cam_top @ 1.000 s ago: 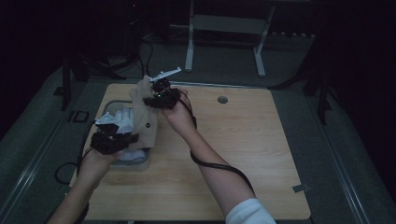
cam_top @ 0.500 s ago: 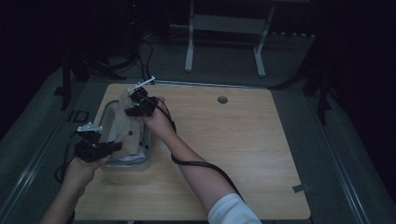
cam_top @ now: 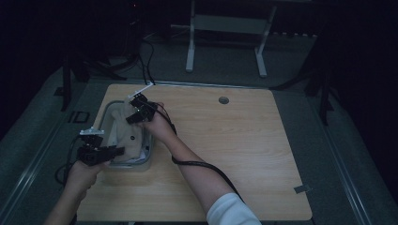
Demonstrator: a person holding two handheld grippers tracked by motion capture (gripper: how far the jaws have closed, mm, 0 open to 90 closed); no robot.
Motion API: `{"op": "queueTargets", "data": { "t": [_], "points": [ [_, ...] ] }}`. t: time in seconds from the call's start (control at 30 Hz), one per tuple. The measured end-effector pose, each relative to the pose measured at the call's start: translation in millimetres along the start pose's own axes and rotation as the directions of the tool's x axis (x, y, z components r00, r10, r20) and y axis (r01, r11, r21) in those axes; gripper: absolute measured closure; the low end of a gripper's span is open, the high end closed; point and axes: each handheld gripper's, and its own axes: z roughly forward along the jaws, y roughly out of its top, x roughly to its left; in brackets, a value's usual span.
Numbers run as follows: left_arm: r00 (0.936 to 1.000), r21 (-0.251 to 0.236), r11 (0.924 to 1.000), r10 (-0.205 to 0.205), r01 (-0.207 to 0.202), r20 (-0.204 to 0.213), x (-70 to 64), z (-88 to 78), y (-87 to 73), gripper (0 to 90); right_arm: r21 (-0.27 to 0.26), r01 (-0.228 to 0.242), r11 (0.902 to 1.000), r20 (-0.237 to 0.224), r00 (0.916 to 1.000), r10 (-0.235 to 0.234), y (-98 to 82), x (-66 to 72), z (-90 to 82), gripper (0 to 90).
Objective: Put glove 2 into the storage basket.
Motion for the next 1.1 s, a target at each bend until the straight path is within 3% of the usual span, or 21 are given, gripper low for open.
{"op": "queueTargets", "data": {
  "t": [0.1, 0.17, 0.23, 0.27, 0.3, 0.33, 0.37, 0.4, 0.47, 0.5, 0.63, 0.73, 0.83, 1.03, 1.1],
  "points": [
    [1.0, 0.005, 1.0, 0.007, -0.007, -0.001, -1.0, 0.5, -0.8, 60.4, -0.009, -0.002, 1.0, 0.008, 1.0, 0.002, 0.6, -2.4, -3.4, 54.5],
    [1.0, 0.003, 1.0, 0.006, -0.006, -0.002, -1.4, 1.2, -1.2, 53.5, -0.015, -0.008, 0.9999, 0.031, 0.9995, 0.008, 1.1, -5.1, -7.2, 44.8],
    [0.9999, 0.004, 1.0, 0.002, -0.002, -0.013, -1.8, 2.0, -1.2, 46.0, -0.019, -0.012, 0.9997, 0.031, 0.9994, 0.013, 1.3, -6.6, -8.7, 43.7],
    [0.9999, 0.0, 1.0, 0.003, -0.003, -0.012, -1.9, 2.1, -1.3, 46.0, -0.023, -0.018, 0.9996, 0.03, 0.9994, 0.018, 1.5, -8.7, -11.2, 40.1],
    [0.9999, -0.006, 1.0, 0.002, -0.002, -0.01, -1.9, 1.9, -1.4, 45.3, -0.043, -0.018, 0.9989, 0.059, 0.998, 0.021, 1.9, -11.6, -18.0, 35.8],
    [0.9999, -0.012, 0.9999, -0.001, 0.001, -0.013, -2.2, 1.6, -1.2, 45.3, -0.043, -0.018, 0.9989, 0.059, 0.998, 0.021, 1.9, -11.6, -18.0, 35.8],
    [0.9999, -0.021, 0.9998, 0.0, 0.0, -0.015, -2.6, 0.1, -0.6, 42.8, -0.044, -0.026, 0.9987, 0.056, 0.998, 0.028, 2.3, -12.9, -21.3, 31.4],
    [1.0, -0.033, 0.9994, -0.002, 0.002, -0.009, -3.1, -3.2, 0.3, 40.0, -0.053, -0.005, 0.9986, 0.051, 0.9987, 0.007, 2.7, -15.0, -29.0, 23.1],
    [1.0, -0.048, 0.9989, -0.003, 0.003, -0.006, -4.1, -5.3, 0.6, 37.4, -0.05, -0.002, 0.9987, 0.037, 0.9993, 0.004, 2.7, -15.4, -31.3, 20.0],
    [1.0, -0.062, 0.9981, -0.001, 0.001, -0.008, -5.0, -7.8, 0.8, 36.5, -0.055, 0.017, 0.9983, 0.018, 0.9997, -0.016, 1.9, -14.9, -37.3, 19.0],
    [0.9992, -0.116, 0.9929, 0.023, -0.026, -0.031, -10.0, -18.2, 1.5, 31.9, -0.066, 0.052, 0.9965, 0.024, 0.9984, -0.05, -2.4, -10.5, -50.1, 18.1],
    [0.9987, -0.146, 0.9889, 0.017, -0.024, -0.048, -12.0, -22.1, 1.7, 26.5, -0.088, 0.074, 0.9933, 0.02, 0.9972, -0.073, -8.4, -7.2, -61.6, 18.2],
    [0.9983, -0.201, 0.9793, 0.012, -0.024, -0.057, -16.0, -25.6, 1.6, 19.1, -0.093, 0.096, 0.991, 0.022, 0.9953, -0.094, -14.0, -5.6, -68.7, 18.2],
    [0.9928, -0.243, 0.9661, 0.065, -0.088, -0.101, -31.5, -23.7, 2.9, 8.4, -0.107, 0.119, 0.9871, 0.014, 0.9929, -0.118, -37.1, -4.5, -86.6, 18.1],
    [0.9917, -0.275, 0.9559, 0.078, -0.104, -0.102, -39.4, -23.1, 3.8, 8.3, -0.108, 0.126, 0.9861, 0.015, 0.992, -0.125, -45.2, -6.1, -90.5, 18.1]
  ]
}}
